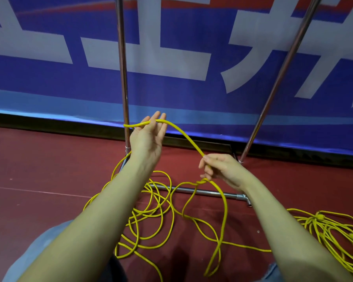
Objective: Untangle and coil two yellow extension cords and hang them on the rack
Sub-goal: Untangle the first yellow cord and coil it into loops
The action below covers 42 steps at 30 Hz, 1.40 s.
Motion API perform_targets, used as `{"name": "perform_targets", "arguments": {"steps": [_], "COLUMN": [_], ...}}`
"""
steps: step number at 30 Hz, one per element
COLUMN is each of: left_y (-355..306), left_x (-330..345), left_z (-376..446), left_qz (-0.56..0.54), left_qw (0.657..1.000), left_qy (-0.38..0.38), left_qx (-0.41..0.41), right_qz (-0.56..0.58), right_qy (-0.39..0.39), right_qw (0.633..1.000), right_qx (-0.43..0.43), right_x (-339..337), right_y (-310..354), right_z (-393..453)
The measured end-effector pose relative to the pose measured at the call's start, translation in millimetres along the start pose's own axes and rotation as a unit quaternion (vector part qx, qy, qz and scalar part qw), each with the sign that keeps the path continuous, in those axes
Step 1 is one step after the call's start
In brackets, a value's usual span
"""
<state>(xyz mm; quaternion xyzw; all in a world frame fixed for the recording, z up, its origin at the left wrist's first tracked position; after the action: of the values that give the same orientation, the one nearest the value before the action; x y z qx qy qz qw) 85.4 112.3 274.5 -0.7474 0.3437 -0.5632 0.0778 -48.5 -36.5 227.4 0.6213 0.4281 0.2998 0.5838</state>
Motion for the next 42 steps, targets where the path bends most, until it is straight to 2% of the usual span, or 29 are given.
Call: {"name": "perform_targets", "arguments": {"steps": [3, 5, 8, 13, 17, 20, 23, 26, 28, 31, 36, 42], "left_y": [19.4, 38.8, 47.9, 37.6, 17.6, 7.4, 13.1, 34.7, 44.6, 41.9, 21.9, 13.8], "left_x": [2.7, 3.4, 3.5, 9.6, 12.3, 8.5, 5.6, 6.6, 7.2, 10.6, 16.4, 15.5], "left_z": [-11.0, -24.8, -33.4, -30.4, -19.0, -9.5, -10.9, -26.3, -33.9, -33.2, -21.9, -20.1], "left_qz": [0.142, 0.188, 0.154, 0.089, 0.024, -0.006, 0.026, 0.151, 0.184, 0.161, 0.108, 0.074], "left_qw": [0.988, 0.976, 0.981, 0.99, 0.997, 0.999, 0.999, 0.982, 0.972, 0.977, 0.986, 0.992], "left_qy": [0.051, 0.102, 0.114, 0.097, 0.065, 0.044, 0.039, 0.111, 0.144, 0.139, 0.126, 0.099], "left_qx": [-0.018, -0.034, -0.015, -0.041, -0.043, -0.021, -0.009, -0.027, -0.024, -0.011, -0.001, 0.009], "right_qz": [-0.007, 0.008, 0.02, -0.002, -0.055, -0.071, -0.035, 0.008, 0.021, 0.004, -0.152, -0.17], "right_qy": [-0.024, -0.021, 0.005, 0.065, 0.078, 0.058, 0.014, -0.001, 0.0, 0.011, 0.02, 0.006], "right_qw": [0.999, 0.998, 0.999, 0.998, 0.995, 0.996, 0.999, 1.0, 1.0, 0.999, 0.984, 0.981], "right_qx": [-0.047, -0.055, -0.041, -0.003, -0.005, -0.02, -0.029, -0.021, -0.021, -0.033, -0.087, -0.096], "right_x": [1.6, 4.7, 10.4, 7.3, 2.2, 0.3, -1.5, -0.1, 1.9, 4.6, 2.2, -0.6], "right_y": [14.8, 23.8, 30.1, 20.4, 15.0, 16.1, 18.2, 24.7, 30.6, 32.0, 27.0, 21.7], "right_z": [-1.9, -3.8, -6.9, -9.3, -6.6, -5.2, -4.5, -6.0, -6.5, -8.1, -10.7, -5.4]}}
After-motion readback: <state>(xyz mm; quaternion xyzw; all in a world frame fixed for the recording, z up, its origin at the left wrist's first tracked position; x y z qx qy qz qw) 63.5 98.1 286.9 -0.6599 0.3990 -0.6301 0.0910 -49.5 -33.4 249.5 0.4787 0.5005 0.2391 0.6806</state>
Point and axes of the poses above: each hand's wrist, its own z-axis towards the middle knuckle, its own x-axis out of the palm, y = z × x, the point moved 3 cm from there along z, towards the middle knuckle, and after that the axes turned 14 degrees about -y, right-handed, at the moved point
